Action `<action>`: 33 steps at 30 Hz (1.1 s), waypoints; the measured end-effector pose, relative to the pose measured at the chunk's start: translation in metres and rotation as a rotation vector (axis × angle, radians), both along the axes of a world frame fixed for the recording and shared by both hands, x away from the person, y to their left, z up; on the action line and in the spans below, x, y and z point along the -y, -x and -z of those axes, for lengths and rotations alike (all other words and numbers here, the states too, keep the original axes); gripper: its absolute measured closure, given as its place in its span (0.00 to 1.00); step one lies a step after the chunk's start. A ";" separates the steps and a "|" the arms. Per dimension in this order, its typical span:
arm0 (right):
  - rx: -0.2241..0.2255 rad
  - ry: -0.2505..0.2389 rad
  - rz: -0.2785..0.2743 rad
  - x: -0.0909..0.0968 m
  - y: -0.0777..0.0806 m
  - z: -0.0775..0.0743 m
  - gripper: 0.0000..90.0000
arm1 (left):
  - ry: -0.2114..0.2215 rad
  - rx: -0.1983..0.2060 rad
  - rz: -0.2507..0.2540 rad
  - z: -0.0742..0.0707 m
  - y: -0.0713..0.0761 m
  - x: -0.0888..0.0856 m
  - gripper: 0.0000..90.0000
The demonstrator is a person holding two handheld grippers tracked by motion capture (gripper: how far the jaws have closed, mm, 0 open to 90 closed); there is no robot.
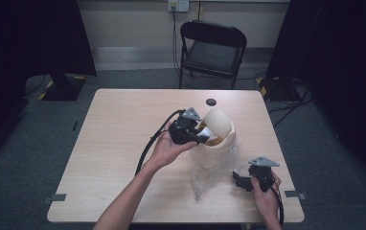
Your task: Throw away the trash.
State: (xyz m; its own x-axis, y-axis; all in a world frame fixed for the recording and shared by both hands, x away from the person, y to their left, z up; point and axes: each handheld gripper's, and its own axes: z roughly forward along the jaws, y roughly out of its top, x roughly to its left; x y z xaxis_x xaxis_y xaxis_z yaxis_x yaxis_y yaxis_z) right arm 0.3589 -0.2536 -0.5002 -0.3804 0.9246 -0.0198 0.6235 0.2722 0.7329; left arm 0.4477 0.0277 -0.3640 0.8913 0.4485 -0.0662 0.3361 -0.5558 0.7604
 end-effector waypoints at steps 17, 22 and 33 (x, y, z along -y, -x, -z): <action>0.002 0.002 -0.001 0.000 0.000 0.000 0.13 | -0.047 -0.054 0.003 0.012 -0.010 0.020 0.78; 0.003 0.002 -0.001 0.000 0.000 0.000 0.13 | -0.055 -0.073 -0.007 0.011 -0.015 0.021 0.77; 0.002 0.002 0.000 0.000 0.001 0.000 0.13 | -0.097 -0.092 -0.007 0.008 -0.016 0.028 0.61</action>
State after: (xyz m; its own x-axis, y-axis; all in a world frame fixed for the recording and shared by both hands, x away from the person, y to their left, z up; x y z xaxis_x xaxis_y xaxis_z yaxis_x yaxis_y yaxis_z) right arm 0.3583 -0.2535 -0.5003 -0.3809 0.9244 -0.0220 0.6220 0.2738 0.7336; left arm 0.4638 -0.0003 -0.3716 0.8802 0.4632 -0.1035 0.4062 -0.6224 0.6690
